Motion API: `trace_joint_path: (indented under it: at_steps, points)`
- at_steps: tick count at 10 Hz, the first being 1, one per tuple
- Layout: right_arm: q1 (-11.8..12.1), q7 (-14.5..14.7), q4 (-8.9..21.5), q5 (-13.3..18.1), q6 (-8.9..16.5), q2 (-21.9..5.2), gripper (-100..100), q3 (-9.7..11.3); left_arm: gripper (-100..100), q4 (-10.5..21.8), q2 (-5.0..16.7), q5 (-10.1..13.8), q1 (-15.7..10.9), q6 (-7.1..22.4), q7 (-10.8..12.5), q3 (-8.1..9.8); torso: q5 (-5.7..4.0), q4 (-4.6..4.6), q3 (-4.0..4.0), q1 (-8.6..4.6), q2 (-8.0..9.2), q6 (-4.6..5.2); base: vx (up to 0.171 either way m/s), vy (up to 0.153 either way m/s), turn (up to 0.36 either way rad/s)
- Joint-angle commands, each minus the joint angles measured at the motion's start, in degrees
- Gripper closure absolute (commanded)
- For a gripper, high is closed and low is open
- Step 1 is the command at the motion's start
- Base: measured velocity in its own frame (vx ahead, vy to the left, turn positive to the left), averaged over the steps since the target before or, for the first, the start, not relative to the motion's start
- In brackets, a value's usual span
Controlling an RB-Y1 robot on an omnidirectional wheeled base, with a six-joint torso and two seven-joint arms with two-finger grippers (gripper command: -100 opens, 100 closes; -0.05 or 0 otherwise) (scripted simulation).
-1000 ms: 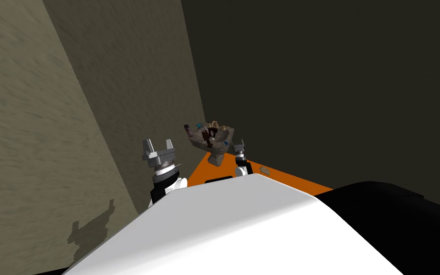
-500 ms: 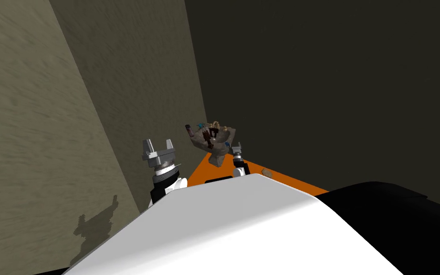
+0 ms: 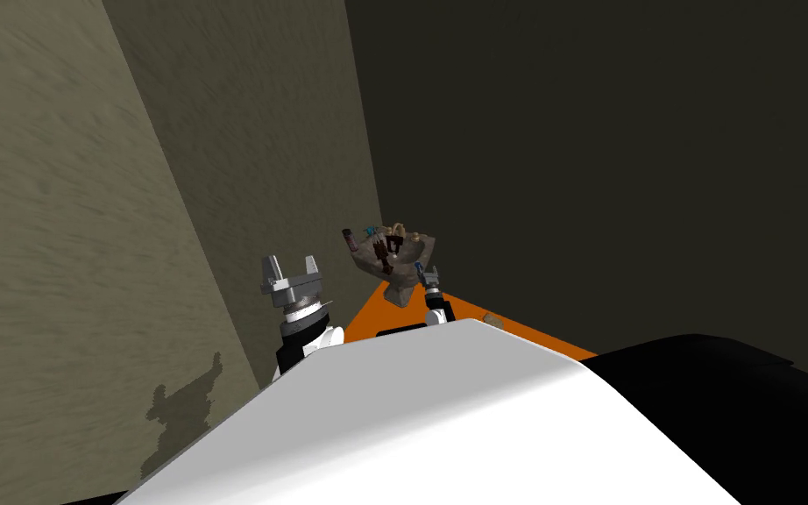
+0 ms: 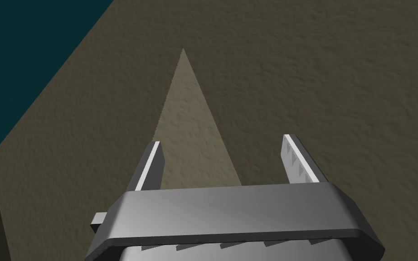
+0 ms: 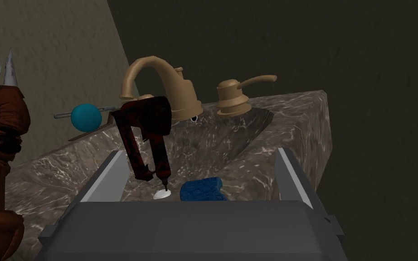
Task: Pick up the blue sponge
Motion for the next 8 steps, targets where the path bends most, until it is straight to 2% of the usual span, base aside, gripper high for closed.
trace_joint_path:
  at_steps: [1,7,8]
  points:
    - [-0.38,-2.86,1.79,-1.97,-0.11,0.2,-100,1.21,0,0.0,0.0,0.0,0.0,0.0,0.0,0.0,0.0,0.0,0.0,0.0,0.0,0.0,0.038,-0.024,0.071]
    - [-1.89,-10.71,7.63,-7.6,-0.43,0.36,-100,4.06,0,0.0,0.0,0.0,0.0,0.0,0.0,0.0,-0.01,0.0,-0.01,-0.03,-0.01,0.01,0.035,-0.024,0.054]
    - [-1.79,-10.02,7.22,-6.92,-0.62,0.18,-100,3.87,0,0.0,0.0,0.0,0.0,0.0,0.0,0.0,-0.01,-0.01,-0.02,-0.03,-0.04,0.01,0.02,-0.013,0.013]
